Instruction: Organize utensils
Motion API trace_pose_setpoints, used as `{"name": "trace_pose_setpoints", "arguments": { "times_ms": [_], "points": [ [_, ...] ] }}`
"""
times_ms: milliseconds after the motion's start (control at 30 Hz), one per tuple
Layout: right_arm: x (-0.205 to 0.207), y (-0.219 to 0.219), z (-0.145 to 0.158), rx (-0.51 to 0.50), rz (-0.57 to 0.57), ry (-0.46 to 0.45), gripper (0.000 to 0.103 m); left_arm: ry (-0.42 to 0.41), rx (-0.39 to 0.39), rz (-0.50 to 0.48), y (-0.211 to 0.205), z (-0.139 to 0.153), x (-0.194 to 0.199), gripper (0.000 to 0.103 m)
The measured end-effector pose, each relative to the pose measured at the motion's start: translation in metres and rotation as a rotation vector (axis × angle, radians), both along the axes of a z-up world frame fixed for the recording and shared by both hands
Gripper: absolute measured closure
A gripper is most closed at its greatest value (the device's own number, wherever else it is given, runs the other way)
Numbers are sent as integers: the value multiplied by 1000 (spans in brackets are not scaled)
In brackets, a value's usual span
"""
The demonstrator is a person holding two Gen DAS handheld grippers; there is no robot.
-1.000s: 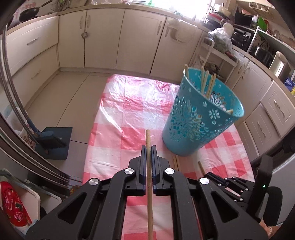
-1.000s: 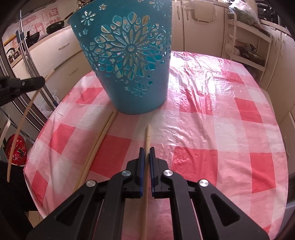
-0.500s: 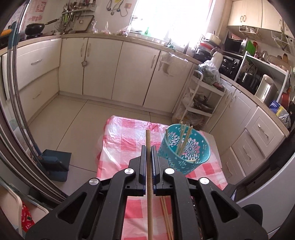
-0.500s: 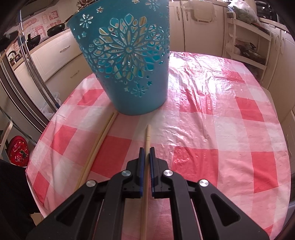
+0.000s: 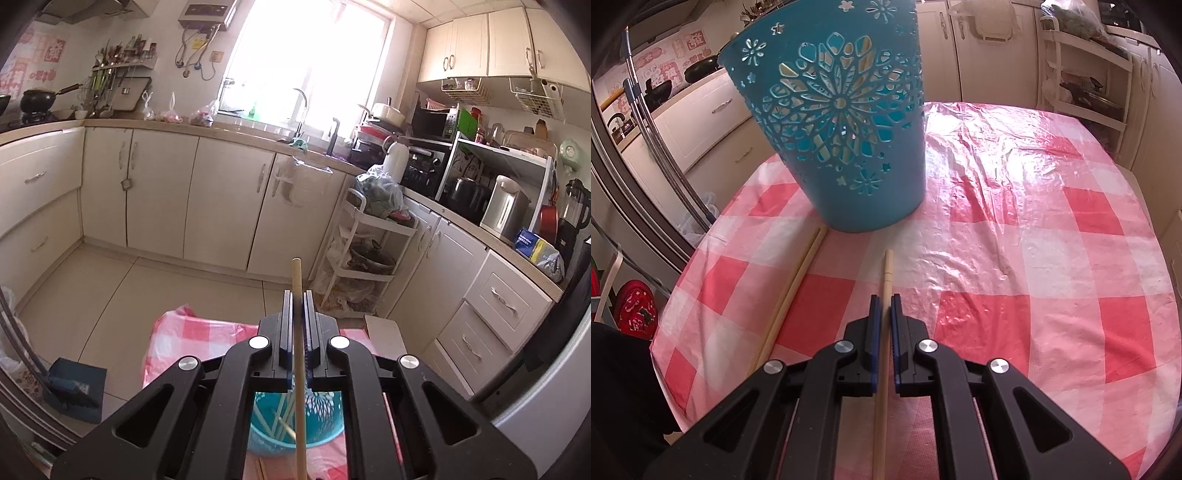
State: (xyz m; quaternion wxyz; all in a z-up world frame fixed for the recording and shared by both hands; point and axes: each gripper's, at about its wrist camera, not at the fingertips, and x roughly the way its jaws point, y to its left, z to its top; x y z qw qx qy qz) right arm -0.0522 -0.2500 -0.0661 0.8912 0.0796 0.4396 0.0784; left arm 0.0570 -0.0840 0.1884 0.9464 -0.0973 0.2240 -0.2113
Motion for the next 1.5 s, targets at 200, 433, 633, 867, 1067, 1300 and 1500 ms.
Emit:
{"name": "trace_pose_setpoints", "arguments": {
  "times_ms": [200,433,633,867,1067,1300,1500],
  "points": [
    [-3,4,0,-34,15,-18,97,-45,-27,98,-24,-21,44,98],
    [-3,7,0,-54,29,-26,97,-18,29,120,-43,-57,66,98],
    [-3,7,0,-51,30,-25,97,22,91,100,-46,-77,64,98],
    [-3,8,0,-58,32,-25,97,83,170,88,-30,-91,41,80],
    [-2,8,1,-55,30,-18,97,10,154,191,23,-71,-9,37],
    [3,11,1,-71,20,-15,97,81,84,355,97,-90,-22,25],
    [7,11,2,-55,2,-3,97,122,46,374,118,-97,-13,25]
  ]
}}
